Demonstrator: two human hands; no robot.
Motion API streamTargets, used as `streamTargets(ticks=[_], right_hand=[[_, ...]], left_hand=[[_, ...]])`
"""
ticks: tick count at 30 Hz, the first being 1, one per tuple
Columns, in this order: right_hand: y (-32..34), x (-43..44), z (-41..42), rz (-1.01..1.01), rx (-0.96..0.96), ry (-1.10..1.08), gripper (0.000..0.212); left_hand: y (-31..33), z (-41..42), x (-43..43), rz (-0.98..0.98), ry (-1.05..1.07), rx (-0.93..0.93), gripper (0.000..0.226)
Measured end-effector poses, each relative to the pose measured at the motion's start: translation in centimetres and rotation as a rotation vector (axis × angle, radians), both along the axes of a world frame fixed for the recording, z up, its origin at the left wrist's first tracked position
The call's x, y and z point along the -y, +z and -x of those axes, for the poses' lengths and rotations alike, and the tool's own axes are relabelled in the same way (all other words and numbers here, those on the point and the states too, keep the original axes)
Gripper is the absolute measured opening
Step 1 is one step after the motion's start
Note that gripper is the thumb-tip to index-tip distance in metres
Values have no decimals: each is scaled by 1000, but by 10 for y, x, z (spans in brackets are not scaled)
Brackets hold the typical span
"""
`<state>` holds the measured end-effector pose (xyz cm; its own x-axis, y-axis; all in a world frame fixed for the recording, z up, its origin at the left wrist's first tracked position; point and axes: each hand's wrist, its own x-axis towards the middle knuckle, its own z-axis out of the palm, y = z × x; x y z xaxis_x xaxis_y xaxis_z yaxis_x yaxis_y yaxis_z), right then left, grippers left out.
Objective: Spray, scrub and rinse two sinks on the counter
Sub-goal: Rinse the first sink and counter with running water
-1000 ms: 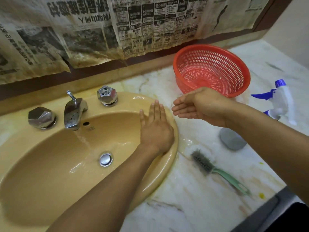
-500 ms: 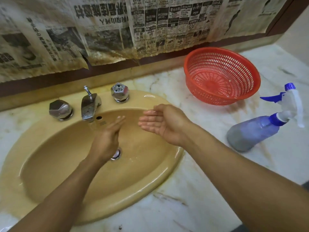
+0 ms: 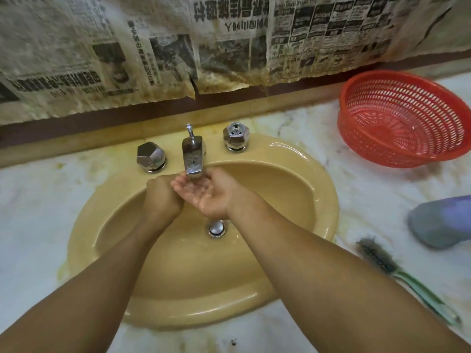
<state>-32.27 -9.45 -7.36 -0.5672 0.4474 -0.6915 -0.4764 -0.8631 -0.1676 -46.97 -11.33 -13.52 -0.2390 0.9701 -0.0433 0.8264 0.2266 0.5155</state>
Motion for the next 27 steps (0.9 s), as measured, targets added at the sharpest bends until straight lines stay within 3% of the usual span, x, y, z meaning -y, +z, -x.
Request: streamTargets(ticks=[2,5,7,10,13,16,21,27], right_hand=[[6,6,-27,-26,30,83,40],[24,8,-92,-100,169,125,46],[42,3,-140,-170,327,148,48],[62,-7,-195,-269,655,244,42],[73,-7,-227,-420,969,448,36],[84,-3,-250,-661,1160,514,26],[89,5,-285,-799,1161,279,25],[76,25,-298,-782,1131,258,24]], left_hand=[[0,-16,-5,40,-54,-40,20],[-4,-59,-12,-73,-250,-115,28],[-3,-94,-20,-176,-466,-84,36],[-11,-144,-44,-273,-687,-201,40],[-9,-196,-68,-211,-800,-283,51],[-1,-241,-88,-146,-951,-284,44],[5,-266,-68,-256,-1167,-393,32],[4,-250,8,-258,-1344,-351,23]])
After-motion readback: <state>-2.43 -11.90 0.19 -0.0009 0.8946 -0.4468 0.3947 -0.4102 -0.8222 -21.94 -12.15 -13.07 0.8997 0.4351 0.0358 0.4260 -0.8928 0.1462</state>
